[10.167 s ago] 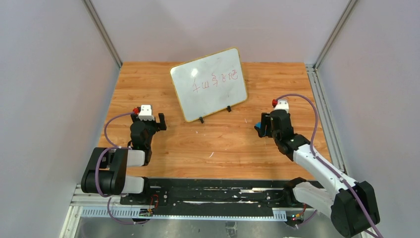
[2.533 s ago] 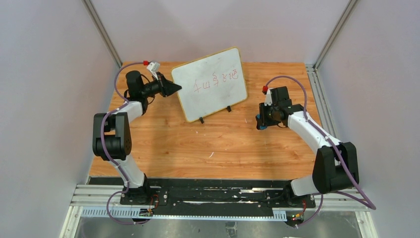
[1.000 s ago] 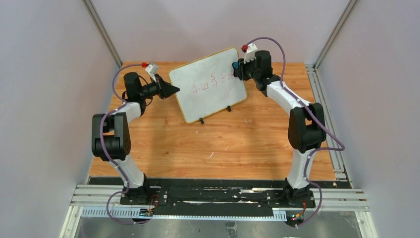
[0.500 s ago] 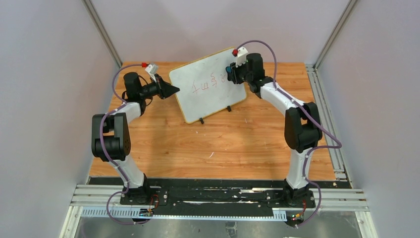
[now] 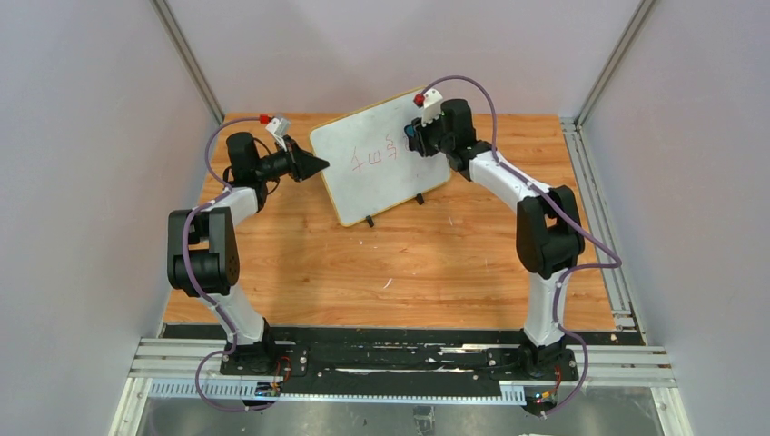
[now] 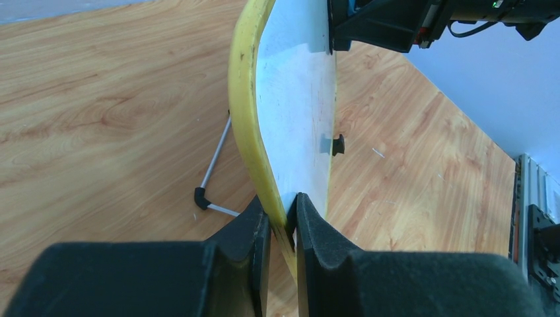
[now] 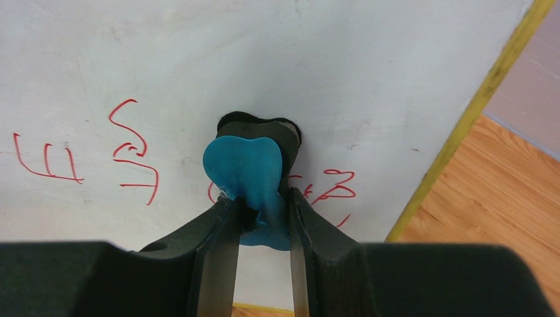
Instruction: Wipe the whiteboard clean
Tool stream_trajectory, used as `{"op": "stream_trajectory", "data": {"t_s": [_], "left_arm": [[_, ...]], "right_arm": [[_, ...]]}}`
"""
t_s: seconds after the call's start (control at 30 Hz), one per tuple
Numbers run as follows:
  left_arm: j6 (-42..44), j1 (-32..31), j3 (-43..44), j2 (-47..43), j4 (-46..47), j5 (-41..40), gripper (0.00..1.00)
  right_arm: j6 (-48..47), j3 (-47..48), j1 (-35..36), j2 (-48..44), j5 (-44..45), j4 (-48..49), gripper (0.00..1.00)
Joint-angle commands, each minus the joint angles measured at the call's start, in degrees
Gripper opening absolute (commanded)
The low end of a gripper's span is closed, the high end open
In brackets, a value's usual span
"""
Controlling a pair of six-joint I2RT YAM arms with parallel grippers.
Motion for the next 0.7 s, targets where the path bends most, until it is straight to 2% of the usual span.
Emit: {"op": "stream_trajectory", "data": {"t_s": [0.0, 0.27, 0.67], "left_arm": [[6.6, 0.7, -1.3, 0.7, -4.0, -3.6, 0.00], [7.0, 0.8, -1.4, 0.4, -4.6, -3.7, 0.00], [6.8, 0.8, -1.3, -0.3, -5.0, -3.8, 0.00]], "right_arm": [[-1.1, 0.7, -3.9, 1.4, 3.1, -0.8, 0.00], [-1.4, -0.4, -6.7, 0.8, 3.7, -0.8, 0.01], [3.1, -4.2, -5.5, -0.6, 0.7, 1.8, 0.01]]}}
